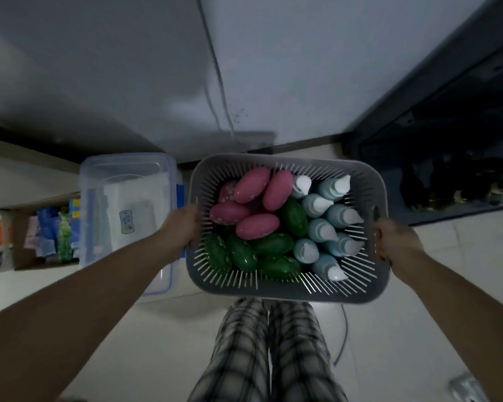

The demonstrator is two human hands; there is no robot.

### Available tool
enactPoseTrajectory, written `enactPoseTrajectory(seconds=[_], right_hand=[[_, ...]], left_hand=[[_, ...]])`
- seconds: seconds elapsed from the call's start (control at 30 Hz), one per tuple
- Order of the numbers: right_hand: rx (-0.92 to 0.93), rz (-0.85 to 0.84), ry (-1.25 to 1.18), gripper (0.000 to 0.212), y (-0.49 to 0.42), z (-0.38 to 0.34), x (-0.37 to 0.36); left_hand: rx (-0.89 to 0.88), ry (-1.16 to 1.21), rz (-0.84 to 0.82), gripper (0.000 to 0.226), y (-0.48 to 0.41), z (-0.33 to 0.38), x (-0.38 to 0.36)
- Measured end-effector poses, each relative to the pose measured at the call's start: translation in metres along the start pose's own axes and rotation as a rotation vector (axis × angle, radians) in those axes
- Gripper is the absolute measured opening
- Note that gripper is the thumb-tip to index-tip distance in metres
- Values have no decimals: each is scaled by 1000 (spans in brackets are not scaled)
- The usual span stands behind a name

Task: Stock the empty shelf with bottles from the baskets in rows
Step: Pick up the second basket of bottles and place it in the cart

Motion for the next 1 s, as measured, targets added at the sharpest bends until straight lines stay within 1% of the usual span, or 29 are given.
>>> enactPoseTrajectory(seconds=[0.1,0.17,0.27,0.37,0.43,0.53,0.6,0.73,0.8,0.9,1.0], right_hand=[[23,66,-52,29,33,17,63],[16,65,-123,29,63,30,80],[3,48,-232,35,105,47,92],[-19,44,-281,43,148,78,124],[-35,96,-382,45,175,107,155],[-65,193,-547,38,217,156,199],[-99,235,-578,38,234,187,212],[-188,355,-796,40,286,263,258],[-243,425,-902,37,309,303,275],[-281,472,-1039,30,339,357,297],[-311,567,-1138,30,367,417,324]], left_hand=[[-122,-132,-91,43,54,22,-24],[-156,-168,-104,40,82,34,-20],[-123,-219,-30,38,108,47,0],[-151,-303,-10,37,136,57,-12],[-220,-363,-46,36,157,70,-37],[-303,-508,-106,40,192,81,-83],[-331,-591,-127,41,205,82,-104],[-486,-750,-189,44,264,88,-179],[-527,-786,-245,43,294,82,-214],[-570,-830,-297,38,336,65,-264],[-576,-901,-380,35,376,44,-324]])
Point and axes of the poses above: each hand's wrist, its own y-axis away from the middle knuckle, its own x-axis out of the back of the hand, z = x × y, the point moved 6 cm from there along -y, towards the middle knuckle, and after that the axes turned 13 degrees about -y, right-handed, at the moved point
